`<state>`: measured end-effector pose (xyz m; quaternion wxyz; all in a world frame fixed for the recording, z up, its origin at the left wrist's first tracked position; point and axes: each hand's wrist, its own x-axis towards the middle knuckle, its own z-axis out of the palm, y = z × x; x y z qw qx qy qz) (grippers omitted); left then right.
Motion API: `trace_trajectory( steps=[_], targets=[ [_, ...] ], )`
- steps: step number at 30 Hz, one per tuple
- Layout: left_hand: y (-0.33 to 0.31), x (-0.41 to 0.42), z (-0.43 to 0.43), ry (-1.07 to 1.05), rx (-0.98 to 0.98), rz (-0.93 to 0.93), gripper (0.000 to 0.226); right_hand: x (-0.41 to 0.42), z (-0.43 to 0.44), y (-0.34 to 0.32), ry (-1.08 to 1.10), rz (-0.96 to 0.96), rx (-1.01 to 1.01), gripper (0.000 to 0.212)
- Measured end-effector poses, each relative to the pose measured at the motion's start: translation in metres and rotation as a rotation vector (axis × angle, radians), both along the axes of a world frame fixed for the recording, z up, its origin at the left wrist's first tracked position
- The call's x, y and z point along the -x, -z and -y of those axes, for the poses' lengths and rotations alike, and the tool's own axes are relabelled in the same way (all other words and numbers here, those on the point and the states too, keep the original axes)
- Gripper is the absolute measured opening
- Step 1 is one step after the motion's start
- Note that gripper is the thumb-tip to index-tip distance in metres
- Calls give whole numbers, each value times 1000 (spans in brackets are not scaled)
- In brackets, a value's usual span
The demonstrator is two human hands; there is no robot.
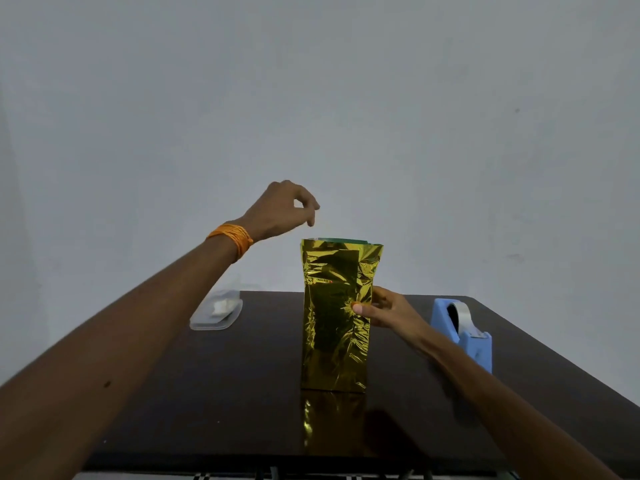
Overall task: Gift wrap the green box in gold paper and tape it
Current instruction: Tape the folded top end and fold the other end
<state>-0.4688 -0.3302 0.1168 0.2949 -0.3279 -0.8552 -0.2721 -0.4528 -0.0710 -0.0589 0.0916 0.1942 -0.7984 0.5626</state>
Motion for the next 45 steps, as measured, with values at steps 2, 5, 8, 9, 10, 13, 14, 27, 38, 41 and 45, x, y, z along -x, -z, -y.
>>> trace_trajectory(
  steps=[2, 5, 8, 9, 10, 13, 14, 27, 38, 41, 45],
  targets=[
    [2, -7, -1, 53, 72, 79, 23, 0, 3, -1, 4, 0, 4, 26],
    [13, -15, -10, 91, 242, 171, 38, 0, 5, -2, 3, 5, 18, 35],
    [26, -14, -30, 44, 350, 116, 52, 1, 5, 0, 7, 14, 20, 36],
    [29, -14, -38, 34, 370, 86, 51, 2, 5, -1, 11, 18, 19, 42],
    [32, -14, -47, 29, 373, 63, 47, 2, 4, -1, 13, 23, 20, 45],
    [35, -13, -75, 4, 351, 66, 35, 0, 4, -2, 14, 35, 24, 54],
    [34, -13, -82, -2, 335, 73, 33, 0, 3, -2, 17, 32, 20, 68],
    [17, -14, -101, -85, 108, 214, 53, -9, 5, -7, -16, 37, 18, 26],
    [5, -17, -77, 164, -161, 255, 44, -6, 0, -3, -7, 13, 5, 46],
    [-5, -16, -35, 201, 87, 379, 46, -3, 0, -2, -21, 23, 0, 37],
    [1, -5, 0, 58, 400, 423, 73, -3, 4, -2, -25, 35, 27, 35]
  ],
)
